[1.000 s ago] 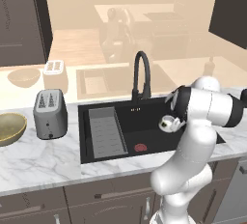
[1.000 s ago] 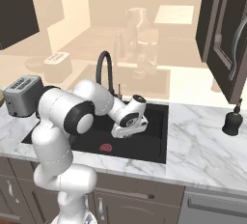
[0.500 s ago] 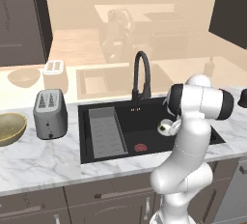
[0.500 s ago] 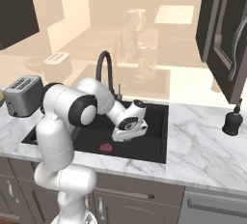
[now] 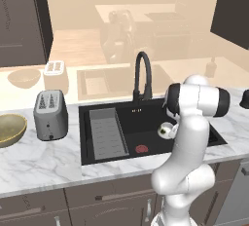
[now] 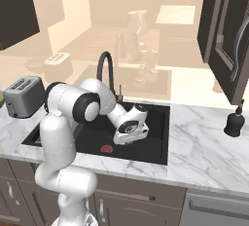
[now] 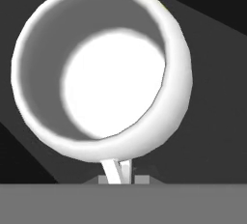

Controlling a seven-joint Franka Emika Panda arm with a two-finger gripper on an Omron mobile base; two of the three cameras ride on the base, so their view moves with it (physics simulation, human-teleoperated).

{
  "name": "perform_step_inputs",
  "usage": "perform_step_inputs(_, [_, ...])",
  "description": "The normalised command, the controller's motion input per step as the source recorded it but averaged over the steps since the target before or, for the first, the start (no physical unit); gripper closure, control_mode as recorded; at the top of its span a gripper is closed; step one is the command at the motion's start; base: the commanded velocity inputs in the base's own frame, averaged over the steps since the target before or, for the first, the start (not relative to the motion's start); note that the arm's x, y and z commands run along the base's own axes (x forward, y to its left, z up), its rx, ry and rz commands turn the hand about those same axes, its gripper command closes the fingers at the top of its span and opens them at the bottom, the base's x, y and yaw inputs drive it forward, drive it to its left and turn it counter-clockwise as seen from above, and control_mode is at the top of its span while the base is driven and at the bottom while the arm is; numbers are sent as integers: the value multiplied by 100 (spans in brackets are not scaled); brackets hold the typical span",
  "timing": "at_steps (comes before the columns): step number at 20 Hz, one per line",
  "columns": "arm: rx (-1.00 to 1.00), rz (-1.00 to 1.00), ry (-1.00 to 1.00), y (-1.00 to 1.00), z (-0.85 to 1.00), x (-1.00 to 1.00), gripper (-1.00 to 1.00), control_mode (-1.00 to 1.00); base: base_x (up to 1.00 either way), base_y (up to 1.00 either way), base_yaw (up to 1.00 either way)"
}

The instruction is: Pick the mug and place it in the sink. Pick the bowl and place it in the open cabinet and then close the cabinet.

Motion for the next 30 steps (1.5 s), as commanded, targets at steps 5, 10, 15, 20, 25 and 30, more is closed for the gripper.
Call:
perform_step_inputs(5, [0,0,0,0,-11,15,100,-100,0,0,0])
perform_step_inputs(10, [0,0,0,0,-10,16,100,-100,0,0,0])
perform_step_inputs(15, [0,0,0,1,-13,17,100,-100,0,0,0])
perform_step_inputs(20, [0,0,0,2,-14,19,100,-100,0,0,0])
perform_step_inputs(25, [0,0,0,6,-22,18,100,-100,0,0,0])
perform_step_inputs(30, [0,0,0,6,-25,14,100,-100,0,0,0])
